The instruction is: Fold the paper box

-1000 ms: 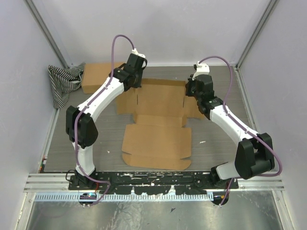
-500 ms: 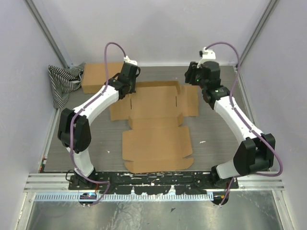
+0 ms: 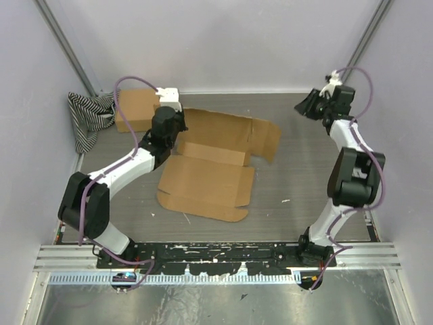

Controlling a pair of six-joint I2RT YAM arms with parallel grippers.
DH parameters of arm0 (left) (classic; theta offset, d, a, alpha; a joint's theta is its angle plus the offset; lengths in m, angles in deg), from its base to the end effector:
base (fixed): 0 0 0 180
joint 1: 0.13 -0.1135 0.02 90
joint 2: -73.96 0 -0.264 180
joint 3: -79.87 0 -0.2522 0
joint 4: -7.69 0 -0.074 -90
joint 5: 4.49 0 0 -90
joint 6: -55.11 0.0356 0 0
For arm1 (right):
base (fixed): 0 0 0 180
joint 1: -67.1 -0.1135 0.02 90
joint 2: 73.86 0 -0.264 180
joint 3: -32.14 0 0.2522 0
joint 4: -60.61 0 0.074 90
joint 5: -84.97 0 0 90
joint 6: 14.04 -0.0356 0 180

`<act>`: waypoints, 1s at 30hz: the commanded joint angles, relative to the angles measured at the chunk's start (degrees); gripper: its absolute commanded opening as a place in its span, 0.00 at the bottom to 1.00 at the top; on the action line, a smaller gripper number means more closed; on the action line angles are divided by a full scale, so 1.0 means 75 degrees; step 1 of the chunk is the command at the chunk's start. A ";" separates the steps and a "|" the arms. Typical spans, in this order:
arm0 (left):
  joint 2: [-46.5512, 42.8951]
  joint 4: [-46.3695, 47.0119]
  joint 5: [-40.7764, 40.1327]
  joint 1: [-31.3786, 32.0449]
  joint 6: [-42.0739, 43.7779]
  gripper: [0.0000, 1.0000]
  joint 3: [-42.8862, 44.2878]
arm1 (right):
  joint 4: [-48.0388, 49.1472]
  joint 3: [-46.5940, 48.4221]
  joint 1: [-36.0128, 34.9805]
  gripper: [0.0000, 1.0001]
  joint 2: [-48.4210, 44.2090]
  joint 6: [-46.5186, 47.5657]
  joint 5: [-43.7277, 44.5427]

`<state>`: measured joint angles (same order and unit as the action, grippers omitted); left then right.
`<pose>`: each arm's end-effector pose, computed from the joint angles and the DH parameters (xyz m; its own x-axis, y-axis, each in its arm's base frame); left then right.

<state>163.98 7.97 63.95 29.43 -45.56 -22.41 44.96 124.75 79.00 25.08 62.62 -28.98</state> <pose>0.3294 -0.1718 0.3015 -0.2051 -0.0817 -0.9753 0.1101 0.9883 -0.1059 0.4046 -0.0705 0.3066 -0.3979 0.2993 -0.8672 -0.0905 0.9279 0.3618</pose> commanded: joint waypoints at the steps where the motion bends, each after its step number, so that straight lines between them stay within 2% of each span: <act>1: -0.0130 0.2550 0.0152 -0.0014 0.0116 0.00 -0.1116 | 0.0341 -0.0195 -0.0009 0.37 0.1077 0.0213 -0.3345; 4: -0.0098 0.3018 0.0040 -0.0016 0.0114 0.00 -0.1625 | 0.0982 -0.0867 -0.0068 0.37 0.1067 0.0189 -0.3755; 10: 0.0178 0.2966 -0.0242 -0.0013 -0.0122 0.00 -0.1766 | -0.0385 -0.0789 -0.0833 0.38 0.0988 0.1402 -0.3362; 15: 0.0470 0.1784 -0.0648 -0.0015 -0.0173 0.00 -0.1051 | -0.0357 -0.1292 -0.1260 0.44 0.0606 0.1424 -0.2981; 22: 0.0904 -0.0342 -0.1179 -0.0016 -0.0283 0.00 0.0425 | -0.0107 -0.1811 -0.1270 0.50 0.0009 0.1314 -0.2929; 26: 0.0924 -0.0484 -0.1253 -0.0016 -0.0271 0.00 0.0587 | -0.0056 -0.1945 -0.1280 0.51 -0.0207 0.1357 -0.3281; 30: 0.0800 0.0070 -0.1017 -0.0012 -0.0228 0.00 0.0175 | 0.0171 -0.1988 -0.1415 0.52 -0.0095 0.1353 -0.3756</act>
<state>170.60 6.42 56.56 29.43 -47.14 -19.68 42.53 109.78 69.49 26.46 71.65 -52.65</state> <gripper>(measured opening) 0.011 0.518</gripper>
